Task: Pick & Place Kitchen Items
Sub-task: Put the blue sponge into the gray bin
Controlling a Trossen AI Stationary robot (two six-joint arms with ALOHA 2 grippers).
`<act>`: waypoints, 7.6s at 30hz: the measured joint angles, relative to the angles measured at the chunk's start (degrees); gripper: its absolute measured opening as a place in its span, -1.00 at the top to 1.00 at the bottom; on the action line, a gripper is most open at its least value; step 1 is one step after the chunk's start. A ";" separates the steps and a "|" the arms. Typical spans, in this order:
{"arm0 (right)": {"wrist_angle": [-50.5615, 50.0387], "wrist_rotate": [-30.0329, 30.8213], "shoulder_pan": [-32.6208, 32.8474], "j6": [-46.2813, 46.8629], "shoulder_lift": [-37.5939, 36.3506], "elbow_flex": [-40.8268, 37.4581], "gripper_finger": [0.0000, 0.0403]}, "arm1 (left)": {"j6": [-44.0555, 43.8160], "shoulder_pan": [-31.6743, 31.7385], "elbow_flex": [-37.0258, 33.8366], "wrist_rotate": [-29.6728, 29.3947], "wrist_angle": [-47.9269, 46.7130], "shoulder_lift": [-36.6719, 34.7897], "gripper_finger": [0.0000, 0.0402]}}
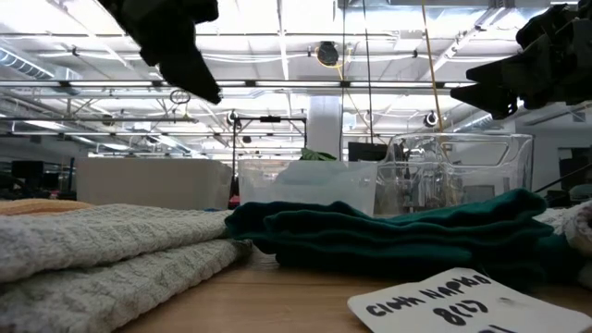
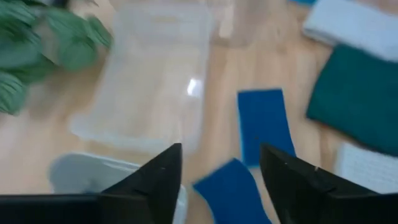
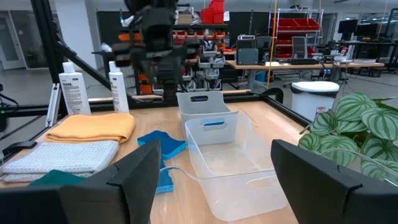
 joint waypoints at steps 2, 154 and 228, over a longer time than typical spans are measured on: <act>0.02 0.00 0.00 0.00 -0.02 -0.02 -0.38 | -2.68 -1.24 0.00 0.65 -1.87 1.58 -0.29; 0.00 0.00 0.00 -0.02 0.00 -0.02 -0.38 | 11.51 15.16 19.32 3.92 -40.46 10.68 0.16; 0.02 -0.02 0.00 -0.02 0.00 -0.02 -0.38 | 19.47 29.49 3.44 13.48 -15.95 -11.37 -0.47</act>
